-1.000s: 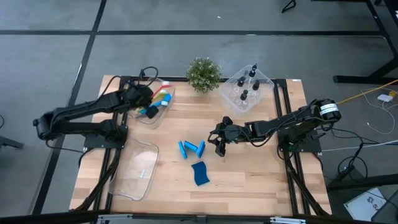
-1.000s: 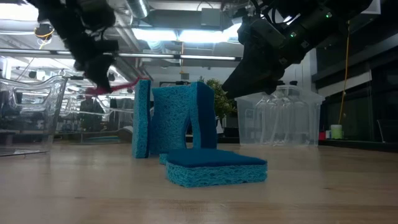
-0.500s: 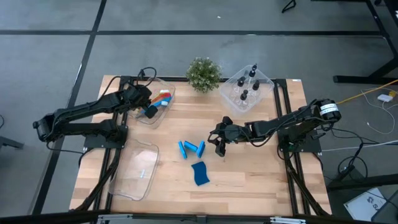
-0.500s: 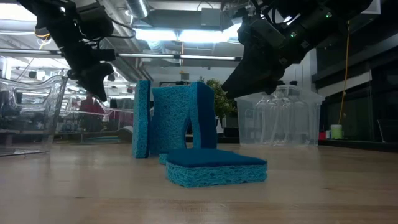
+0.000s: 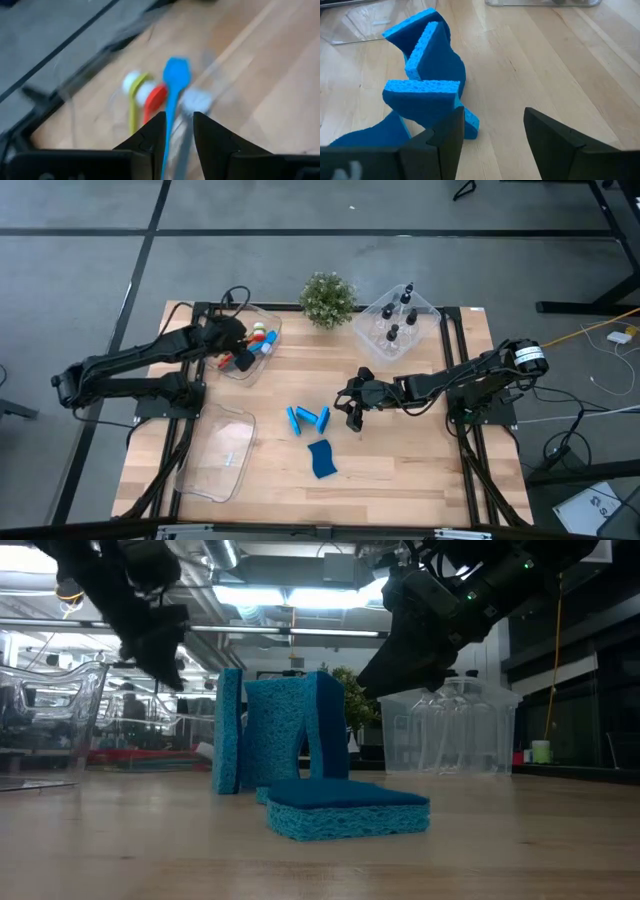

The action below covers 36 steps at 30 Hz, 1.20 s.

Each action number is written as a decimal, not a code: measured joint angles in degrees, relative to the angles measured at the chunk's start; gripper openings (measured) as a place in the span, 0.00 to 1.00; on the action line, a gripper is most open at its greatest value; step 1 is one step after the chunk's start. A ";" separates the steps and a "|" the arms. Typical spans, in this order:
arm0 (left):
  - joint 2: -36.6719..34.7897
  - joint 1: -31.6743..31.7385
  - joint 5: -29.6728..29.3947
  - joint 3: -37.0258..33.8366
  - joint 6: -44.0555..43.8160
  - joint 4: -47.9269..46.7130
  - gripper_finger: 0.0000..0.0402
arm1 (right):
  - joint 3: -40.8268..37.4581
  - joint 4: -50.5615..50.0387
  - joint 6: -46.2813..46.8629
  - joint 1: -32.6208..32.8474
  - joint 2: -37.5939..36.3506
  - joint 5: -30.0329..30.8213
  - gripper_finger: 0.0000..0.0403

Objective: Pick & Place Kitchen Sink Supplies
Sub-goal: Move the bottom transparent bin to the center of the table

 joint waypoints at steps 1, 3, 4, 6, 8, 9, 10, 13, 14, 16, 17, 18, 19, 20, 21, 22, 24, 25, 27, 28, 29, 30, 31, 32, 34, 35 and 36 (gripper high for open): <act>-0.42 -0.74 0.62 0.92 -0.04 0.40 0.22 | 0.00 0.00 -0.01 -0.01 0.00 0.00 0.51; -1.31 -2.60 1.87 2.75 -0.02 0.59 0.21 | 0.00 0.00 -0.01 -0.01 -0.01 0.00 0.51; -1.65 -3.78 2.71 3.56 -0.02 0.55 0.21 | 0.00 0.00 0.01 0.00 0.01 0.00 0.51; -2.27 -6.65 4.65 4.95 0.04 0.54 0.19 | 0.00 0.02 0.01 -0.01 0.01 0.00 0.51; -2.72 -10.30 6.30 5.82 0.03 0.58 0.18 | 0.00 0.02 0.01 -0.01 0.01 0.00 0.51; -2.85 -12.45 7.00 5.94 0.01 0.59 0.17 | 0.00 0.03 0.01 -0.01 0.01 0.00 0.51; -2.94 -14.80 7.38 5.95 -0.03 0.46 0.16 | 0.00 0.02 0.01 -0.01 0.00 0.00 0.51; -2.78 -22.99 7.19 5.95 -2.34 0.39 0.13 | 0.00 0.09 0.12 0.00 0.00 0.00 0.51; -2.59 -25.69 7.13 5.97 -2.96 0.43 0.11 | 0.00 0.17 0.12 0.00 0.01 0.02 0.51; -2.18 -31.30 6.77 5.97 -4.23 0.30 0.07 | 0.00 0.37 0.14 -0.01 0.01 0.00 0.51; -1.96 -34.01 6.14 5.97 -5.03 0.19 0.04 | -0.01 0.35 0.16 -0.01 0.00 0.01 0.51; -1.69 -36.69 5.39 5.97 -6.02 0.16 0.02 | 0.00 0.37 0.15 0.00 0.00 0.01 0.51; -1.41 -39.25 4.43 5.97 -7.14 -0.09 0.01 | -0.02 0.37 0.16 -0.01 0.01 0.02 0.51; -1.14 -41.56 3.59 5.97 -8.24 -0.50 0.01 | 0.00 0.42 0.16 0.01 0.01 0.02 0.51; -0.83 -43.82 2.84 5.97 -9.42 -0.90 0.01 | 0.00 0.47 0.16 -0.01 -0.01 0.01 0.51; -0.56 -45.83 2.28 5.97 -10.74 -1.55 0.01 | -0.01 0.50 0.16 0.01 0.00 0.02 0.51; 0.27 -49.28 1.32 5.99 -14.49 -3.90 0.00 | -0.01 0.51 0.21 -0.01 0.00 0.01 0.51; 0.77 -50.77 1.05 5.99 -16.65 -5.33 0.00 | 0.00 0.52 0.25 0.00 0.01 0.02 0.51; 2.09 -53.03 0.92 5.99 -21.35 -8.51 0.00 | 0.00 0.57 0.25 0.00 0.01 0.01 0.51; 3.04 -54.09 0.94 6.01 -23.73 -10.15 0.00 | -0.01 0.64 0.25 -0.01 0.00 0.02 0.51; 4.03 -54.96 0.96 6.00 -25.85 -11.74 0.00 | -0.01 0.64 0.25 0.00 0.01 0.02 0.51; 5.12 -55.77 1.03 6.01 -27.46 -12.89 0.00 | 0.00 0.66 0.25 0.00 0.01 0.00 0.51; 6.36 -56.56 1.32 6.00 -28.69 -13.67 0.00 | 0.00 0.64 0.25 -0.01 0.00 0.02 0.51; 7.49 -57.20 1.94 6.00 -29.38 -14.19 0.00 | 0.00 0.63 0.25 -0.01 0.01 0.01 0.51; 9.84 -58.28 3.22 6.01 -29.66 -14.31 0.00 | -0.01 0.63 0.25 -0.01 0.00 0.01 0.51; 10.89 -58.68 3.82 6.01 -29.66 -14.24 0.00 | 0.00 0.63 0.25 0.02 -0.01 0.00 0.51; 11.81 -58.99 4.46 6.01 -29.64 -14.26 0.00 | 0.00 0.63 0.25 0.02 -0.01 0.00 0.51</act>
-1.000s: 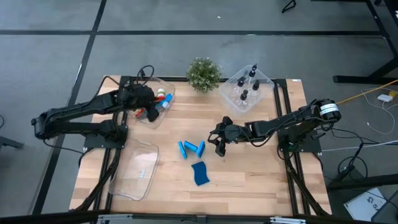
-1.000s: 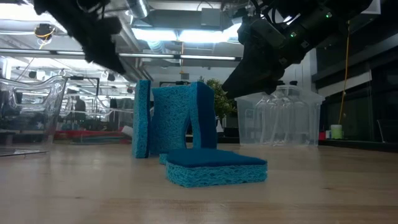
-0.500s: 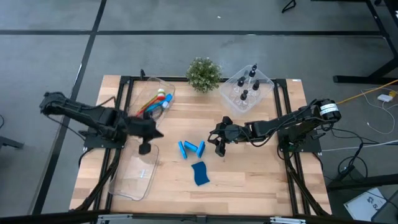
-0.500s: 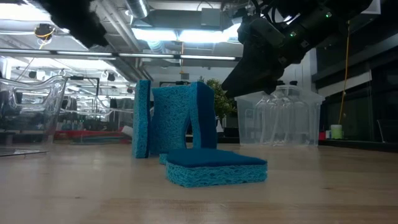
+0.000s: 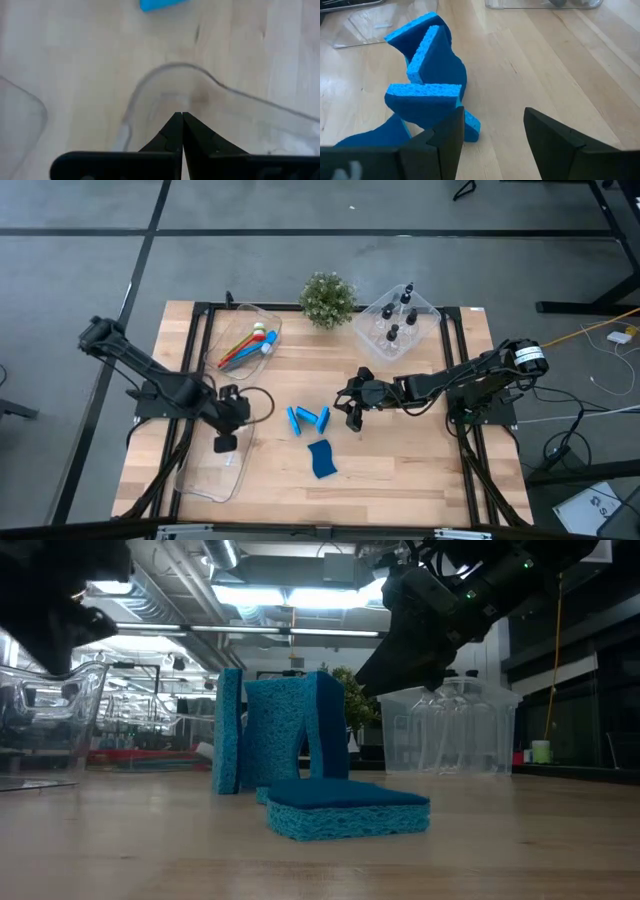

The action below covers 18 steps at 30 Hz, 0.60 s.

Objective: Pick & Place Kitchen Sink Supplies
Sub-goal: Move the bottom transparent bin to the center of the table

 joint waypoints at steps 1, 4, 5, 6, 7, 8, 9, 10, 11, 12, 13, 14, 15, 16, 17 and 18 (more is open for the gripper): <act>0.98 -0.14 0.50 0.02 -0.11 0.00 0.00 | 0.00 0.02 0.00 -0.01 0.02 0.01 0.51; 4.17 -0.25 2.33 0.02 -1.26 -1.30 0.00 | 0.00 0.00 0.00 -0.01 0.02 0.00 0.51; 5.35 -0.23 2.86 0.02 -1.41 -1.81 0.00 | 0.00 0.02 0.00 0.00 0.02 0.02 0.51; 6.67 -0.23 3.19 0.02 -1.44 -2.12 0.00 | -0.01 0.02 0.01 -0.02 0.02 0.01 0.51; 7.93 -0.23 3.65 0.02 -1.40 -2.25 0.00 | -0.01 0.00 0.00 -0.02 0.01 0.00 0.51; 9.19 -0.23 4.09 0.02 -1.36 -2.23 0.00 | 0.00 0.02 0.01 -0.01 0.01 0.01 0.51; 10.42 -0.16 4.51 0.02 -1.09 -2.10 0.00 | 0.00 0.02 0.01 -0.01 0.01 0.00 0.51; 11.65 0.00 5.03 0.02 -0.60 -1.87 0.00 | -0.02 0.02 0.00 -0.02 0.00 0.00 0.51; 12.87 0.24 5.77 0.02 -0.08 -1.53 0.00 | 0.00 0.02 0.00 -0.02 0.00 0.00 0.51; 13.91 0.50 6.07 0.02 0.40 -1.27 0.00 | -0.02 0.00 0.00 -0.02 0.02 0.00 0.51; 14.85 0.80 6.14 0.02 0.86 -0.75 0.00 | 0.00 0.02 0.00 0.00 0.02 0.00 0.51; 15.73 1.13 6.11 0.02 1.66 0.18 0.00 | -0.02 0.02 0.00 0.00 0.02 0.00 0.51; 16.46 1.43 5.79 0.09 2.49 0.93 0.00 | 0.00 0.02 0.00 -0.02 0.01 0.00 0.51; 16.97 1.81 5.42 0.13 3.66 1.91 0.00 | -0.01 0.00 0.00 -0.02 0.02 0.00 0.51; 17.45 2.18 5.00 0.24 4.84 3.29 0.00 | 0.00 0.02 0.00 -0.02 0.02 0.00 0.51; 17.88 2.60 4.44 0.30 6.18 4.89 0.00 | 0.00 0.01 0.00 -0.01 0.02 0.00 0.51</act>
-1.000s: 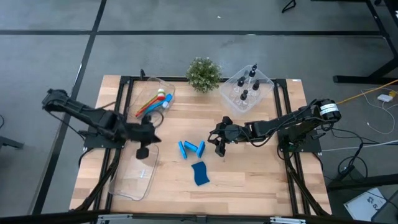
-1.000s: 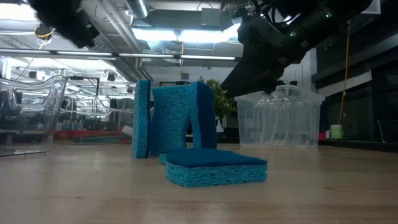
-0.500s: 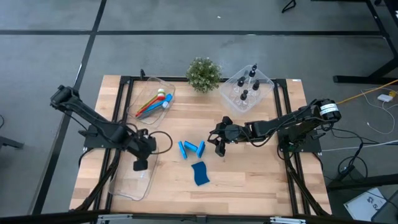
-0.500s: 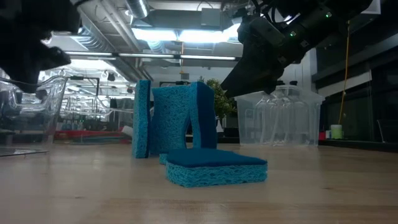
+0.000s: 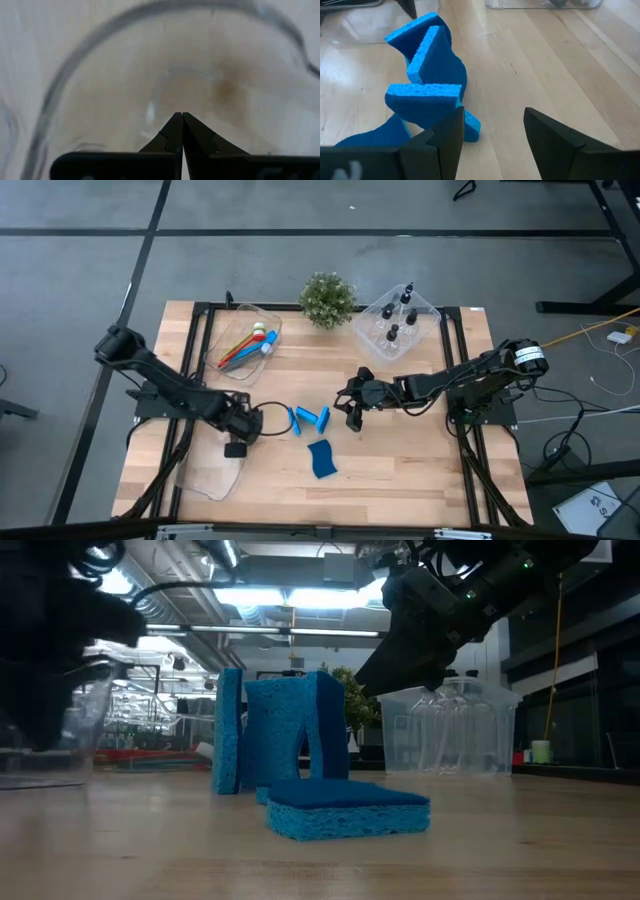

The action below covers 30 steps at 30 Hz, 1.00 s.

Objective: Pick & Place Kitchen Sink Supplies
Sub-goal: Move the bottom transparent bin to the center of the table

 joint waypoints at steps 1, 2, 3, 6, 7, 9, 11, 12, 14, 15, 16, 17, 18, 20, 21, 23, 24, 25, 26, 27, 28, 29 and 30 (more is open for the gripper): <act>0.37 0.44 -0.43 0.00 1.11 1.03 0.00 | 0.00 -0.01 0.00 -0.01 0.00 0.00 0.51; 0.67 0.88 -0.87 -0.03 1.98 1.75 0.00 | 0.00 0.01 0.00 0.01 0.00 0.00 0.51; 0.91 1.31 -1.16 -0.06 2.62 2.67 0.00 | 0.00 0.00 0.00 -0.01 -0.01 0.00 0.51; 1.05 2.68 -2.89 -0.24 4.56 5.13 0.00 | -0.02 0.00 0.00 0.00 0.00 0.00 0.51; 1.01 3.21 -3.49 -0.24 5.49 6.16 0.00 | -0.02 0.00 0.00 -0.01 0.00 0.00 0.51; 1.01 4.26 -4.53 -0.24 7.23 8.69 0.00 | 0.00 -0.02 0.00 0.01 -0.02 0.00 0.51; 1.05 5.20 -4.59 -0.26 9.09 10.85 0.00 | -0.02 -0.03 0.00 -0.01 0.00 0.00 0.51; 1.05 5.64 -4.59 -0.26 9.87 12.10 0.00 | -0.02 -0.12 0.00 -0.01 0.00 0.00 0.51; 1.03 6.48 -4.93 -0.26 11.41 14.73 0.00 | 0.00 -0.16 -0.17 -0.01 0.00 0.00 0.51; 1.03 6.88 -5.60 -0.26 12.14 15.87 0.00 | -0.02 -0.16 -0.17 -0.01 -0.01 0.00 0.51; 1.05 7.24 -6.37 -0.26 12.87 17.22 0.00 | -0.01 -0.16 -0.20 -0.01 0.00 0.00 0.51; 1.03 7.64 -6.92 -0.26 13.66 18.54 0.00 | 0.00 -0.16 -0.20 0.01 0.00 0.00 0.51; 1.03 8.02 -7.73 -0.28 14.43 19.89 0.00 | -0.01 -0.16 -0.20 -0.01 0.00 0.01 0.51; 1.03 8.89 -8.20 -0.28 16.02 22.71 0.00 | -0.01 -0.16 -0.20 -0.01 -0.01 0.00 0.51; 1.03 9.37 -8.40 -0.28 16.74 23.91 0.00 | 0.00 -0.16 -0.20 0.01 0.00 0.00 0.51; 1.03 10.30 -8.49 -0.28 17.98 25.95 0.00 | 0.00 -0.16 -0.20 -0.01 -0.02 0.00 0.51; 1.03 10.75 -8.67 -0.28 18.49 26.89 0.00 | -0.01 -0.18 -0.20 0.01 -0.01 0.01 0.51; 1.03 11.14 -9.13 -0.28 18.84 27.64 0.00 | 0.00 -0.17 -0.20 0.00 0.00 0.00 0.51; 1.03 11.54 -9.78 -0.28 19.12 28.25 0.00 | -0.02 -0.16 -0.20 0.00 0.00 0.00 0.51; 1.03 11.95 -10.58 -0.28 19.39 28.82 0.00 | 0.00 -0.16 -0.20 0.00 -0.01 0.00 0.51; 1.03 12.34 -11.21 -0.28 19.58 29.54 0.00 | 0.00 -0.16 -0.20 -0.01 0.00 0.00 0.51; 1.03 12.76 -11.76 -0.28 19.78 30.40 0.00 | -0.02 -0.18 -0.20 -0.01 0.00 0.00 0.51; 1.03 13.16 -12.10 -0.28 20.00 31.11 0.00 | 0.00 -0.16 -0.21 -0.01 -0.01 0.00 0.51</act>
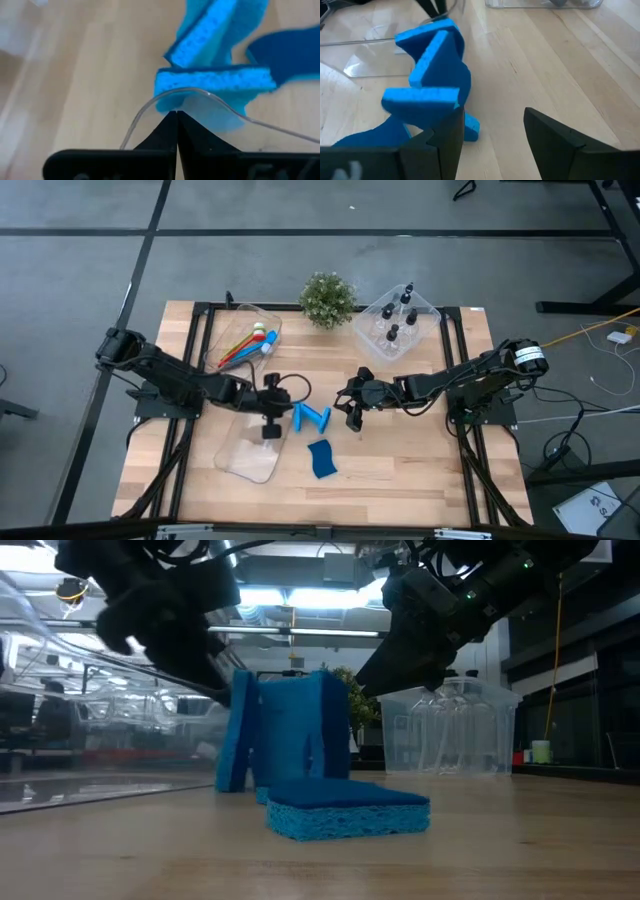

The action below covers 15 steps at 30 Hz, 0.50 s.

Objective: Pick & Place Kitchen Sink Supplies
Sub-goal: Move the bottom transparent bin to the center of the table

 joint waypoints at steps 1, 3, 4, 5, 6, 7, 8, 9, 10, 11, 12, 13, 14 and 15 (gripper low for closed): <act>-0.02 0.43 -0.21 0.00 0.24 0.75 0.00 | 0.00 0.00 0.01 0.00 0.01 0.00 0.51; -0.02 1.21 -0.21 0.00 0.87 2.51 0.00 | 0.00 0.00 -0.01 0.02 0.01 0.00 0.51; -0.02 1.56 -0.23 0.00 1.23 3.54 0.00 | -0.02 0.00 0.01 0.01 0.01 0.00 0.51; -0.02 1.91 -0.18 0.00 1.69 4.62 0.00 | -0.01 0.00 0.01 0.00 0.00 0.00 0.51; -0.02 2.28 0.21 0.00 2.21 5.65 0.00 | -0.01 0.00 0.01 0.01 0.01 0.00 0.51; -0.01 2.67 0.81 0.00 2.71 6.69 0.00 | 0.00 0.00 0.00 0.01 0.01 0.00 0.51; 0.15 3.06 1.51 0.00 3.16 8.07 0.00 | 0.00 0.00 0.01 0.00 0.01 0.00 0.51; 0.43 3.39 1.92 0.00 3.62 9.73 0.00 | -0.02 0.00 0.01 0.02 0.01 0.02 0.51; 0.67 3.76 2.60 0.00 4.18 11.14 0.00 | -0.02 0.02 -0.01 0.00 0.01 0.02 0.51; 1.13 4.06 3.14 0.00 4.69 12.87 0.00 | -0.01 0.06 -0.01 0.01 0.01 0.02 0.51; 1.67 4.39 3.84 0.02 5.24 14.57 0.00 | -0.01 0.18 -0.01 0.01 0.01 0.02 0.51; 2.27 4.74 4.65 0.02 5.84 15.92 0.00 | -0.02 0.23 -0.01 0.00 0.01 0.02 0.51; 2.98 5.07 5.40 0.02 6.38 17.56 0.00 | -0.02 0.28 -0.03 0.00 0.01 0.02 0.51; 3.71 5.39 6.05 0.02 6.85 19.13 0.00 | -0.01 0.35 -0.05 -0.01 0.00 0.01 0.51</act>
